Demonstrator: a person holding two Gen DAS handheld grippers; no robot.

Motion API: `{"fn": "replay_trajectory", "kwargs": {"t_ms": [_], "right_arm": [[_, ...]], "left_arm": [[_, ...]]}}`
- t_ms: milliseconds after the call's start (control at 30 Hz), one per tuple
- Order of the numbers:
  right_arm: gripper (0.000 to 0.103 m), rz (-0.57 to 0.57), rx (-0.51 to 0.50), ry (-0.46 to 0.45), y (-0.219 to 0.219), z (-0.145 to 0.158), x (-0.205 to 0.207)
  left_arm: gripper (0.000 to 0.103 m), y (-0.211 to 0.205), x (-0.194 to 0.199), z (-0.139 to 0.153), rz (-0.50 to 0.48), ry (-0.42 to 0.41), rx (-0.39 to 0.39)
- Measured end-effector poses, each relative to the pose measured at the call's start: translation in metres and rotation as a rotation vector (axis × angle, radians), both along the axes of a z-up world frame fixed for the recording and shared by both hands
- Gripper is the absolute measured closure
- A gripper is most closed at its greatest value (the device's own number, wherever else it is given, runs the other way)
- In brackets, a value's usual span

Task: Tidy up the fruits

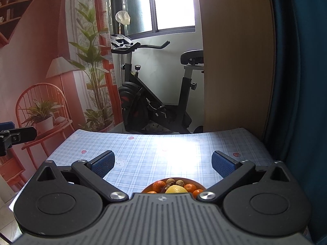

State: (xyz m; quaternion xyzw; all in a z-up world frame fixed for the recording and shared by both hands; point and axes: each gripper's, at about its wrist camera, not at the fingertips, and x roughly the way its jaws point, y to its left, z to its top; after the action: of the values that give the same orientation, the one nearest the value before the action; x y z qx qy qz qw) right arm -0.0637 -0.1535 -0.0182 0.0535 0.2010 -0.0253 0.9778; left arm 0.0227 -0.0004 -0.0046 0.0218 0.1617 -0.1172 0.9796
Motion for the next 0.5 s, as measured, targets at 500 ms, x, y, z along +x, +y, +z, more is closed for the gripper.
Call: {"fn": "replay_trajectory", "kwargs": {"t_ms": [500], "right_arm": [[0.000, 0.003, 0.003, -0.009, 0.0019, 0.0036, -0.0029]], "left_arm": [[0.006, -0.0009, -0.0030, 0.0024, 0.003, -0.001, -0.003]]}}
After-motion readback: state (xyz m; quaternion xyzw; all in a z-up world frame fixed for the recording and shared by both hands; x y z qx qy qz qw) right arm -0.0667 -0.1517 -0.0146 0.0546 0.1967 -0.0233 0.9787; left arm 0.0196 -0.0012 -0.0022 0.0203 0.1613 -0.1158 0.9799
